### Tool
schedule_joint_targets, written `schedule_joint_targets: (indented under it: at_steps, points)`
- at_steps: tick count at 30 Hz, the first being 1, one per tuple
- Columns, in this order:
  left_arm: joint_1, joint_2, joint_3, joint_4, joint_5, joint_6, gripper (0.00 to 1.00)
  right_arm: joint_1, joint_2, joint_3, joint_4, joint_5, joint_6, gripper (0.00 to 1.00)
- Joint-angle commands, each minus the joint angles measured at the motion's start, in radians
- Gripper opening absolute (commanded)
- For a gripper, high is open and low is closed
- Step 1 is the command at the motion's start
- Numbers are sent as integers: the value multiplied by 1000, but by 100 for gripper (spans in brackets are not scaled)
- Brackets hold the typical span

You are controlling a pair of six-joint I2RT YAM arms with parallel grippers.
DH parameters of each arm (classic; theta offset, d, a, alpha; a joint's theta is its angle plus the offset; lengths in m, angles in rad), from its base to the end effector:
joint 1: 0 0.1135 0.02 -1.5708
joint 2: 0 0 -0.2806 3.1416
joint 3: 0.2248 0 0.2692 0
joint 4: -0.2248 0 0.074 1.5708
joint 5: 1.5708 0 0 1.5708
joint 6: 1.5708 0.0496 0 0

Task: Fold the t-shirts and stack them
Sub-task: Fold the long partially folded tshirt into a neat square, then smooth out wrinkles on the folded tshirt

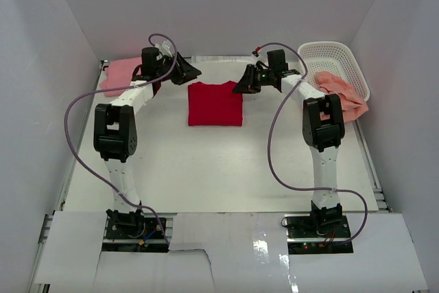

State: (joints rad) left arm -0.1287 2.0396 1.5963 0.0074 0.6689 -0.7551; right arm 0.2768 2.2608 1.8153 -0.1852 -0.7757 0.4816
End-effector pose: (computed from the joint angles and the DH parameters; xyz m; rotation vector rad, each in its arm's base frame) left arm 0.5038 -0.0962 0.2578 -0.2018 2.1133 -1.2161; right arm 0.5192 0.1836 0.2065 -0.2325 2.2658 1.2658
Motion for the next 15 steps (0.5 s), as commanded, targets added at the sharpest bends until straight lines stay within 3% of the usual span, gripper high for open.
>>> schedule_joint_targets:
  at_steps: [1, 3, 4, 7, 15]
  points:
    - [-35, 60, 39, 78, 138, 19, 48, 16, 17, 27, 62, -25, -9, 18]
    - [-61, 97, 65, 89, 146, 33, 39, 21, 34, 44, 64, -31, 2, 8]
    - [-69, 108, 70, 91, 138, 45, 28, 22, 52, 53, 64, -31, 6, 8]
    - [-94, 160, 93, 98, 126, 53, 17, 25, 89, 78, 79, -40, 22, 8]
    - [-98, 255, 113, 66, 87, 79, 12, 25, 181, 131, 76, -36, 35, 8]
